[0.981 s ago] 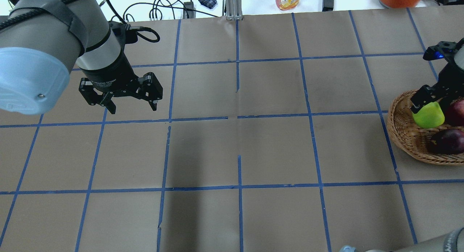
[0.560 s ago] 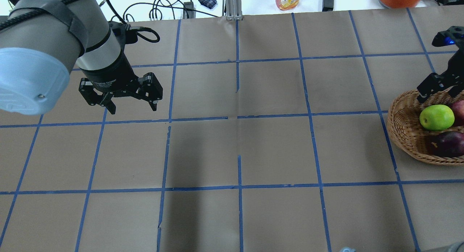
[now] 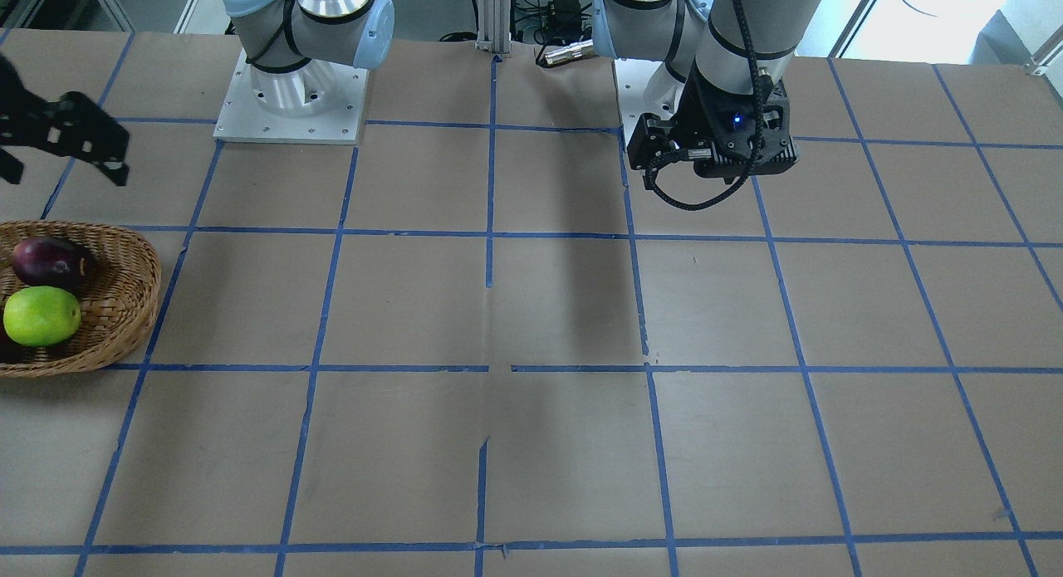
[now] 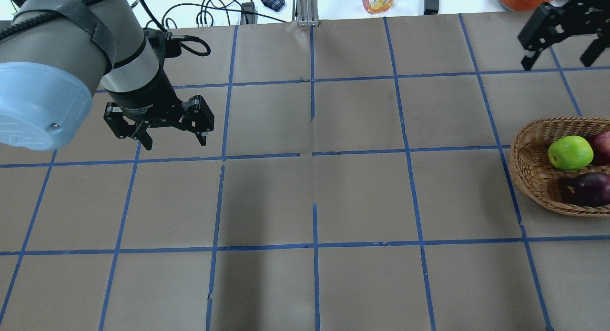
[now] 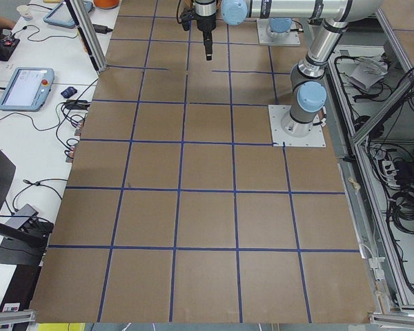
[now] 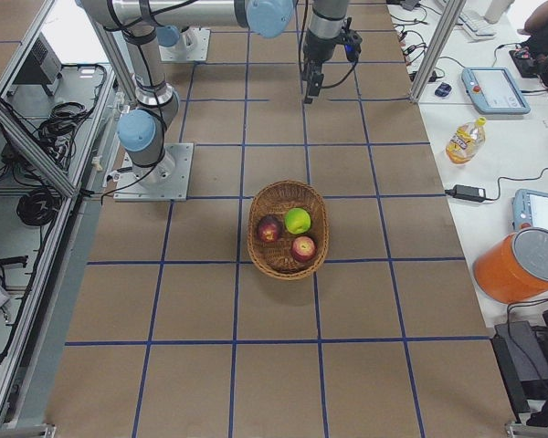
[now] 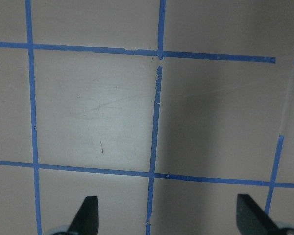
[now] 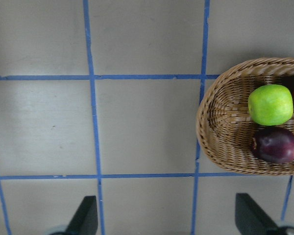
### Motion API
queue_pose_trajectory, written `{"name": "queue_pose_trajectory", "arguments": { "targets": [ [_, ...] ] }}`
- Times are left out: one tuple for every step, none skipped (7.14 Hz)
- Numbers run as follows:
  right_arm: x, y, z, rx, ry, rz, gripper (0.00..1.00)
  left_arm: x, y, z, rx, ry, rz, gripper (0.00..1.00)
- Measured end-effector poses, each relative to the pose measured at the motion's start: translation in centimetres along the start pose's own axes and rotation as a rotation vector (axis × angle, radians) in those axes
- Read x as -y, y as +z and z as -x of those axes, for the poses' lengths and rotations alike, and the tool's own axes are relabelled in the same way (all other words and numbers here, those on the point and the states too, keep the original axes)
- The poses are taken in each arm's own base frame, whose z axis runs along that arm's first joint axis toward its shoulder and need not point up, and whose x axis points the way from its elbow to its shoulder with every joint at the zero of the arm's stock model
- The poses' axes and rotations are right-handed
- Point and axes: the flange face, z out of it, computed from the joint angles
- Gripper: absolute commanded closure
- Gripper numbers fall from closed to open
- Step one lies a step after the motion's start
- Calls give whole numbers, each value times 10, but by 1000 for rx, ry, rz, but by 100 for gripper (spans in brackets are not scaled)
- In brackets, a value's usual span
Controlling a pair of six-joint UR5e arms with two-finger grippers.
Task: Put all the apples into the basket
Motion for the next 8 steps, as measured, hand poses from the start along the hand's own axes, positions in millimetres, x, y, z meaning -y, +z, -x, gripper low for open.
{"name": "queue_pose_trajectory", "arguments": {
  "targets": [
    [-11,-9,60,-14,13,-12,2,0,0,0,1,0,1,0],
    [-23,-12,102,-23,9,-20,2,0,0,0,1,0,2,0],
    [-33,-10,121,-22,-9,-19,4,0,0,0,1,0,2,0],
    [-42,-6,130,-4,-27,-14,4,-1,0,0,1,0,1,0],
    [-51,-1,133,18,-36,-16,7,-1,1,0,2,0,2,0],
    [-61,8,133,27,-43,-29,6,-1,1,0,2,0,3,0],
    [-75,17,131,27,-49,-52,0,-1,2,0,2,0,5,0],
    [-88,26,130,23,-57,-92,0,-1,2,0,2,0,5,0]
  ]
}}
